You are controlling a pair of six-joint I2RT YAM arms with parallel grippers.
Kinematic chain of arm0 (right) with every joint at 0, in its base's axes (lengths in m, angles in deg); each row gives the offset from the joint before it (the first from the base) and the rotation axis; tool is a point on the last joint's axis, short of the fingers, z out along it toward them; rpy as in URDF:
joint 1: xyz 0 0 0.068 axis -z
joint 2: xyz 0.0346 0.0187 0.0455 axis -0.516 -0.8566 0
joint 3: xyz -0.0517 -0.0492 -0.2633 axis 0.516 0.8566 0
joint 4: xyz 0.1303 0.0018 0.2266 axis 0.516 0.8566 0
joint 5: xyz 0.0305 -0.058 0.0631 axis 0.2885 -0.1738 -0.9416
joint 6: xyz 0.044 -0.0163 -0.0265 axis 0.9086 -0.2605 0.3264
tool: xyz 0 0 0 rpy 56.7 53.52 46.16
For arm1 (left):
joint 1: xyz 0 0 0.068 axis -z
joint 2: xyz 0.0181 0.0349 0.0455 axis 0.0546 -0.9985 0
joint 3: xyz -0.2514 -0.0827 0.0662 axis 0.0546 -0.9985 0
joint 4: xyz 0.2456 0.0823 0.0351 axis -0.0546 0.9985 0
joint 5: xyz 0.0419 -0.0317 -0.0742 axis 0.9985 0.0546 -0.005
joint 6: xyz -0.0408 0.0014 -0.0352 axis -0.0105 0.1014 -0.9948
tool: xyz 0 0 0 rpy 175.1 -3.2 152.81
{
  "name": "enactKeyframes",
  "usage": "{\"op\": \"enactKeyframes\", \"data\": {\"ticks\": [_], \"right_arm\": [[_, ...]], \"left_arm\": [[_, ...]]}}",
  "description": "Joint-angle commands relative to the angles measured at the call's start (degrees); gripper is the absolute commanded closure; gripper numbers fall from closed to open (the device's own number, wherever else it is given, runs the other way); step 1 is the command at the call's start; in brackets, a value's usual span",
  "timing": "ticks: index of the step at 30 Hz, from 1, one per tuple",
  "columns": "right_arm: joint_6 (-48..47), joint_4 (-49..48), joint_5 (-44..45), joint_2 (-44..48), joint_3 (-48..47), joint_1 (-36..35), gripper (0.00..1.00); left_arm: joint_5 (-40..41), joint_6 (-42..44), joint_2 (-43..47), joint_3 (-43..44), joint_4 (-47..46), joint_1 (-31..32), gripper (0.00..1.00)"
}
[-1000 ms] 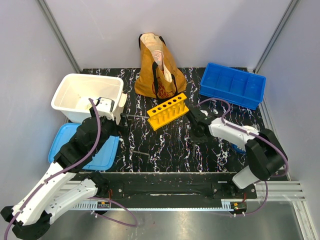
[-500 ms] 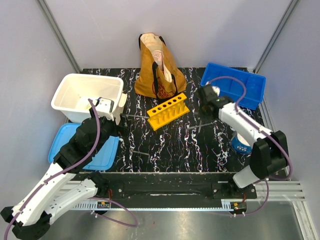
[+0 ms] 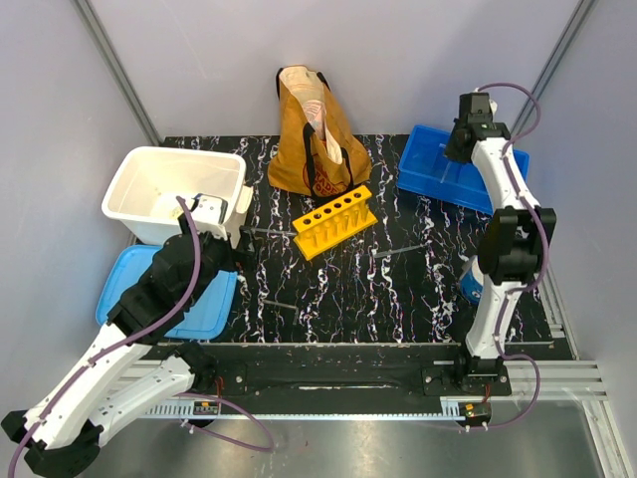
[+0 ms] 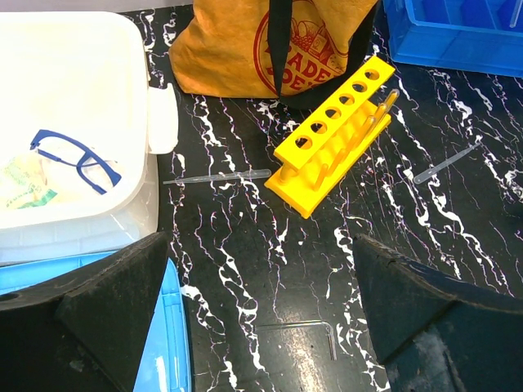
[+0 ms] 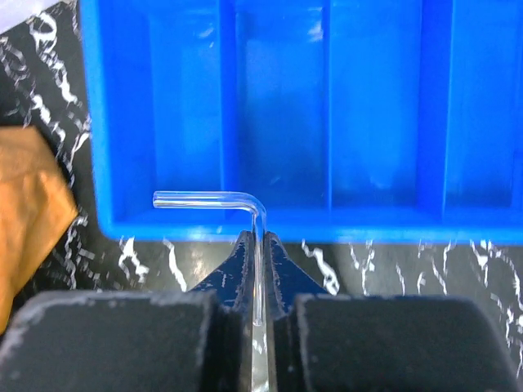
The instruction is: Organize the chemistry lab equipment
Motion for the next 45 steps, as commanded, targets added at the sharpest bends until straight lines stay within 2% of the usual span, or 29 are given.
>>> {"op": "enactKeyframes", "data": {"ticks": [1,14,18,25,27,30,33,39,44,45], "right_arm": [[-3.5,0.1,-2.2,-7.6,-10.3,3.5,1.0],[-5.8,-0.2,-5.9,-30.0,-32.7,6.0,1.0],[-4.8,-0.5,-5.3,-32.9,-35.3,6.1,1.0],[-3.3,-1.3,-6.4,-34.5,-35.0,6.0,0.94],[-3.1,-0.8,-6.3,-34.2,-34.4,6.0,0.91],[-3.7,0.9,-8.5,-33.2,-34.7,6.0,0.78],[-3.7,1.1,-9.1,-30.1,-33.8,6.0,0.71],[-2.2,5.5,-10.5,-21.1,-32.4,6.0,0.71],[-1.5,3.5,-16.1,-9.1,-20.0,3.7,0.69],[-1.5,2.2,-16.8,-6.4,-15.0,3.0,0.68]], "left_arm": [[1.1,-0.1,-0.5,0.0,-2.6,0.0,0.01],[0.9,-0.1,-2.6,-0.1,-2.6,0.0,0.01],[1.1,-0.1,-2.6,0.1,-2.6,0.0,0.01],[0.9,-0.1,-2.8,0.1,-2.6,0.0,0.01],[1.0,-0.1,-2.7,0.0,-2.6,0.0,0.01],[1.3,-0.1,-2.9,0.0,-2.4,0.0,0.01],[1.7,-0.1,-2.7,0.1,-2.3,0.0,0.01],[2.0,0.0,-2.2,0.1,-2.3,0.0,0.01],[3.3,-0.1,-1.4,0.0,-2.1,0.0,0.01],[3.7,-0.1,-1.3,0.1,-2.1,0.0,0.01]]}}
